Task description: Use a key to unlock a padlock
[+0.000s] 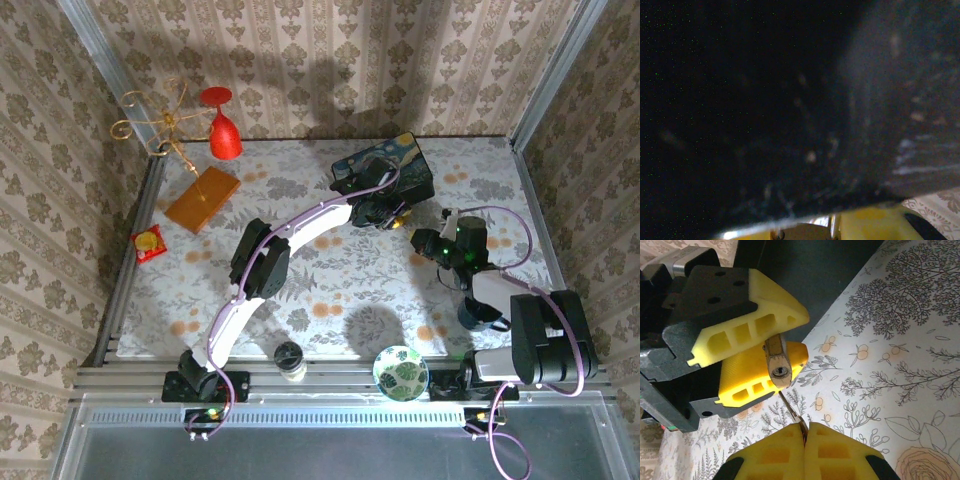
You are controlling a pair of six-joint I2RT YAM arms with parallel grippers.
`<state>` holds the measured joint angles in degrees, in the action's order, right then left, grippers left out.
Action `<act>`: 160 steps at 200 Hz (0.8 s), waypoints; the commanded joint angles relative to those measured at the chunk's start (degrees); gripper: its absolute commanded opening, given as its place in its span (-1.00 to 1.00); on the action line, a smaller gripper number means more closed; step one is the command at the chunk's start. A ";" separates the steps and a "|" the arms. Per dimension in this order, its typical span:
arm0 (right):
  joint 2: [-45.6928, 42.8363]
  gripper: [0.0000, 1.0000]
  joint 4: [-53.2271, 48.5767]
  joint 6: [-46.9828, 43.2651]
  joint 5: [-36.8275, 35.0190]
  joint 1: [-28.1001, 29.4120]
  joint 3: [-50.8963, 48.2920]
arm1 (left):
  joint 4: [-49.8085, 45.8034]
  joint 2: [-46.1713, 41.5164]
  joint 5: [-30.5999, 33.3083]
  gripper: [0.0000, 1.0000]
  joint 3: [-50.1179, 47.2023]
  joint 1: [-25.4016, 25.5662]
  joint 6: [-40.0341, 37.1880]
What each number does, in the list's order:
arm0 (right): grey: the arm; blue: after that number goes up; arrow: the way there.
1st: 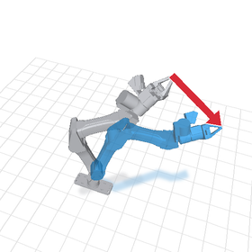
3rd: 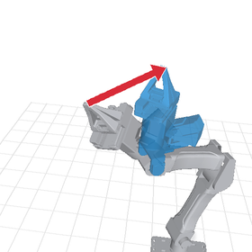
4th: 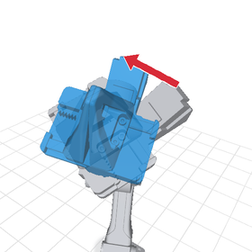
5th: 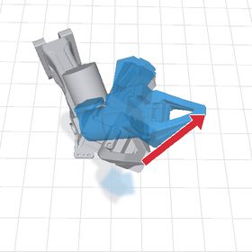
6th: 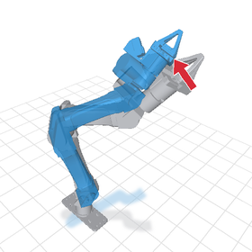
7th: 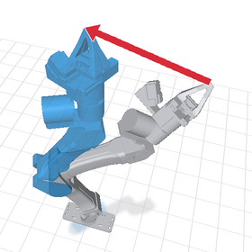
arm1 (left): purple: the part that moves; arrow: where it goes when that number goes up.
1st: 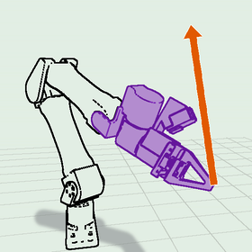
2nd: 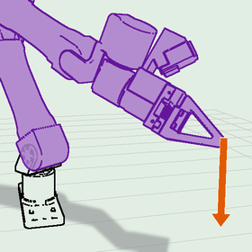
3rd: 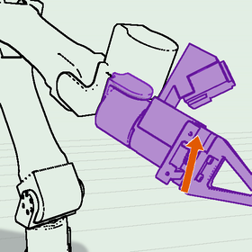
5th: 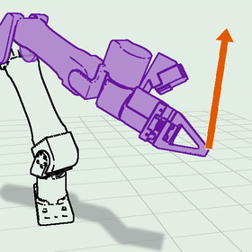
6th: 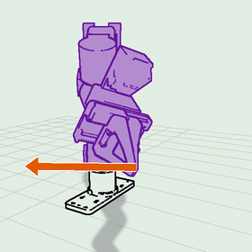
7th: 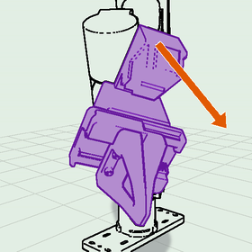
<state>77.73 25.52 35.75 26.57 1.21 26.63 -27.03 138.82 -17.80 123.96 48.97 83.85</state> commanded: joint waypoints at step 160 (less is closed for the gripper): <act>-0.66 -1.00 1.98 0.56 -3.47 -0.33 -0.50 | 2.20 1.41 -2.94 -1.00 0.33 -0.78 3.33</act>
<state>76.47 25.63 35.99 23.94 1.21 26.55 -26.52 138.82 -18.41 123.96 48.73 84.09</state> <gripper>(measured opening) 0.060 0.278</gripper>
